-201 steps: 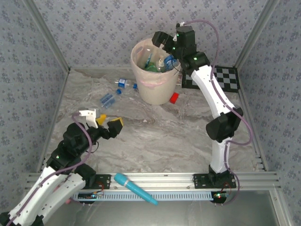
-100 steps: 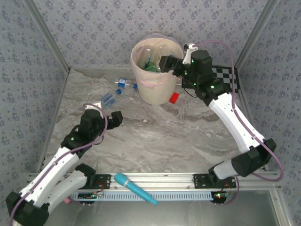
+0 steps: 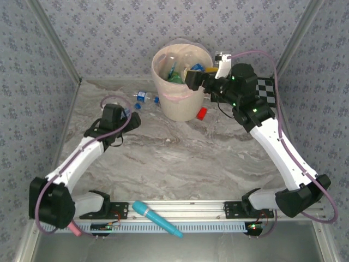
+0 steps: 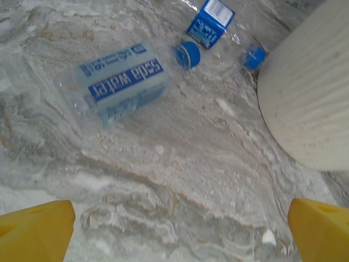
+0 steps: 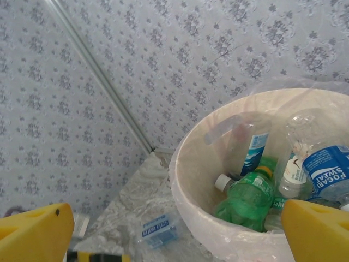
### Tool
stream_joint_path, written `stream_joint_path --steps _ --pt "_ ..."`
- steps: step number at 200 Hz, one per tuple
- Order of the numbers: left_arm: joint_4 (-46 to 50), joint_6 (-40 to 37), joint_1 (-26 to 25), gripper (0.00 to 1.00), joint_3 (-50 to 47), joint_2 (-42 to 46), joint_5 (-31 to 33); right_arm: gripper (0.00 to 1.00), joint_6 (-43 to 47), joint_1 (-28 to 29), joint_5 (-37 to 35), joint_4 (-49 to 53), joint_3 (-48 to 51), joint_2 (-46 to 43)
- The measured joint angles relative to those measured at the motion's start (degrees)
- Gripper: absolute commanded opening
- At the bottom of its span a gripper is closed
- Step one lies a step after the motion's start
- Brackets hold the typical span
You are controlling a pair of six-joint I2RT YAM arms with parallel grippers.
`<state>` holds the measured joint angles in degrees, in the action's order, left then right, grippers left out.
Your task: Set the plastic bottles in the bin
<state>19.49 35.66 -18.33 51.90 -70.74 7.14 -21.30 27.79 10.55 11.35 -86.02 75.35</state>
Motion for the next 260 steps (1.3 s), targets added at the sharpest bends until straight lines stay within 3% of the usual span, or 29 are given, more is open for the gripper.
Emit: stream_joint_path --steps 73,196,260 --pt "-1.60 -1.99 6.05 1.00 10.64 -15.04 -2.05 1.00 3.61 -0.87 3.72 0.31 4.11 -5.60" --pt "-6.62 -6.71 16.15 1.00 24.39 -36.52 -8.46 1.00 2.19 -1.29 8.68 -0.94 4.13 -2.82" --pt "-10.36 -7.10 16.94 0.95 22.29 -38.99 -16.85 1.00 -0.04 -1.29 10.45 -1.14 4.13 -0.57"
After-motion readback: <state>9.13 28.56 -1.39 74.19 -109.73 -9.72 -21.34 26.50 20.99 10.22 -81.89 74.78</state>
